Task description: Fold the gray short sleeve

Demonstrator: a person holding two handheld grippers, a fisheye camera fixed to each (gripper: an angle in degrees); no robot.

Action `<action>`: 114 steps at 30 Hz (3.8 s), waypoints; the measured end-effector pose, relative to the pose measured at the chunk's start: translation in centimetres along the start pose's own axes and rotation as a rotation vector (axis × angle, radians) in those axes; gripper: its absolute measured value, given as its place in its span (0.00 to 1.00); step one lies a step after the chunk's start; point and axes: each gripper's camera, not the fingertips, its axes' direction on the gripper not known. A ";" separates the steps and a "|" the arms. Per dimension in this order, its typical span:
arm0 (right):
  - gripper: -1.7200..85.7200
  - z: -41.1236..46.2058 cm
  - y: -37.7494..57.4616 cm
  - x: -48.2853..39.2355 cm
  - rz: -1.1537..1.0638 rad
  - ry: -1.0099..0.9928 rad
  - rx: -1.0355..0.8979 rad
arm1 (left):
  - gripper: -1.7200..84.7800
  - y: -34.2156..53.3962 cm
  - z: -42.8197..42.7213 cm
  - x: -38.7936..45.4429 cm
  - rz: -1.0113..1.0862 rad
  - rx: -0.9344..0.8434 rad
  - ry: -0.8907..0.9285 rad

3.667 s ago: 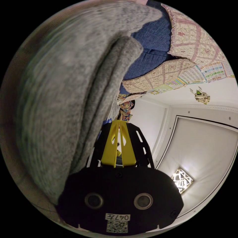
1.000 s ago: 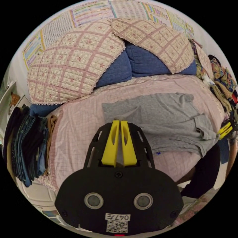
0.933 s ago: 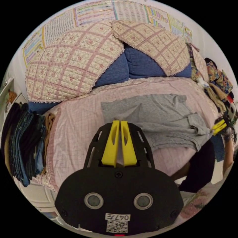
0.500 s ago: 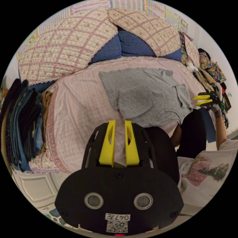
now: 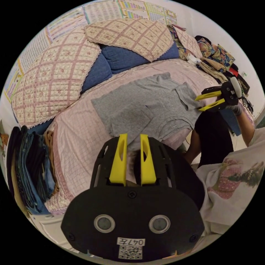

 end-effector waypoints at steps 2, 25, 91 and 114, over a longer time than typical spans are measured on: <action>0.07 0.1 0.0 -0.3 -0.039 0.028 -0.048 | 0.11 -0.5 0.7 0.6 0.008 -0.001 0.017; 0.01 -1.7 2.9 5.4 0.210 0.064 0.031 | 0.04 -3.1 15.5 7.4 0.100 -0.180 -0.032; 0.01 -45.6 29.8 20.2 0.739 0.338 1.084 | 0.01 59.8 -29.0 -16.4 -0.413 1.350 0.238; 0.01 -34.8 21.5 43.8 0.823 0.122 0.861 | 0.01 32.6 -22.8 -27.7 -0.505 0.937 0.079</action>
